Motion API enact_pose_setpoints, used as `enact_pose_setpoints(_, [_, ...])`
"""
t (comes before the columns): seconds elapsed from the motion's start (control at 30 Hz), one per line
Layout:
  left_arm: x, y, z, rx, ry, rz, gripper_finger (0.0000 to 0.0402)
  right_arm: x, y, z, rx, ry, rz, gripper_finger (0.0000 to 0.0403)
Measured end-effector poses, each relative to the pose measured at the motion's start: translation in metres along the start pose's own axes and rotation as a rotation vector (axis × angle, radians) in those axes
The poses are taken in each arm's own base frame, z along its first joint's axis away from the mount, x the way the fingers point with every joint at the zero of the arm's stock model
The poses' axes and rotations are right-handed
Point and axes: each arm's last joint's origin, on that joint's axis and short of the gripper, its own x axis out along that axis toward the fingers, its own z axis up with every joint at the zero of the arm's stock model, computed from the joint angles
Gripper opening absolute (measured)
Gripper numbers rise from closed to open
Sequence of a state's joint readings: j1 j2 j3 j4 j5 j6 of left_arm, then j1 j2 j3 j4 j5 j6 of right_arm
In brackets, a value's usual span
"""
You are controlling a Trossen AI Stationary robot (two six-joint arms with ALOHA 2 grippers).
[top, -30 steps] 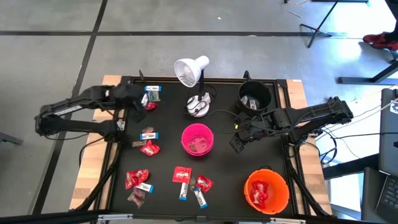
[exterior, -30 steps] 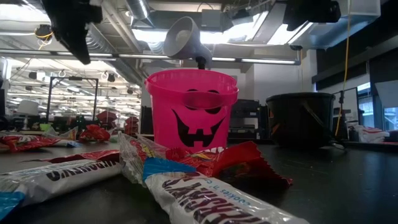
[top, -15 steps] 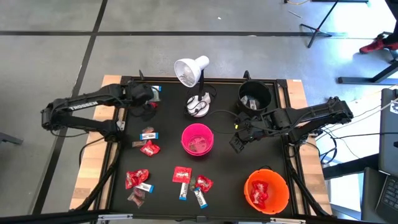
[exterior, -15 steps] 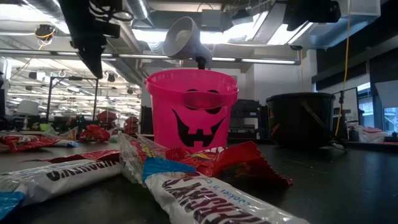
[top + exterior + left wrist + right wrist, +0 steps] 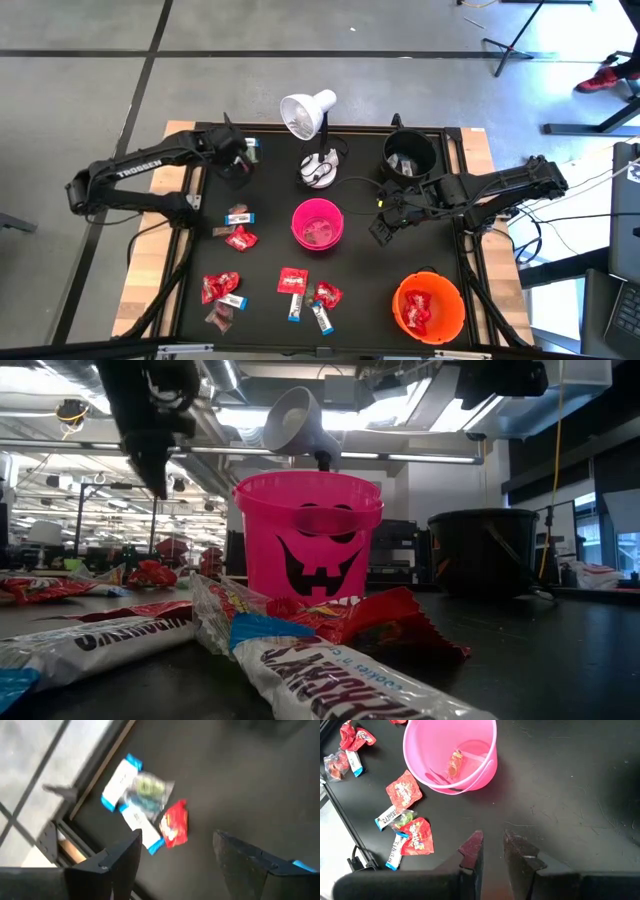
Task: Sort candy
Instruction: Put the red candy into the orange bucket
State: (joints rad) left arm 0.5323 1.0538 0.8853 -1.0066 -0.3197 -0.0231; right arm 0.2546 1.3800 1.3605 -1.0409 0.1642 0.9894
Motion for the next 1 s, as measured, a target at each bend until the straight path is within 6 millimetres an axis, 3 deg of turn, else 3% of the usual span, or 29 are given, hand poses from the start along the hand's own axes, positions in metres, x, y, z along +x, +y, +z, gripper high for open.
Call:
enact_pose_setpoints(0.2, [0.038, -0.006, -0.020, -0.010, 0.066, 0.005, 0.0238, 0.000, 0.000, 0.000, 0.000, 0.000, 0.000, 0.0072])
enact_pose_setpoints(0.3, [0.039, -0.006, -0.015, -0.037, 0.007, -0.001, 0.0238, 0.000, 0.000, 0.000, 0.000, 0.000, 0.002, 0.0072])
enact_pose_setpoints(0.57, [0.047, 0.000, -0.016, -0.093, 0.052, 0.016, 0.0238, 0.000, 0.000, 0.000, 0.000, -0.002, 0.004, 0.0072])
enact_pose_setpoints(1.0, [0.087, -0.007, -0.008, -0.088, 0.210, -0.002, 0.0238, 0.000, 0.001, 0.000, 0.000, -0.003, 0.006, 0.0072])
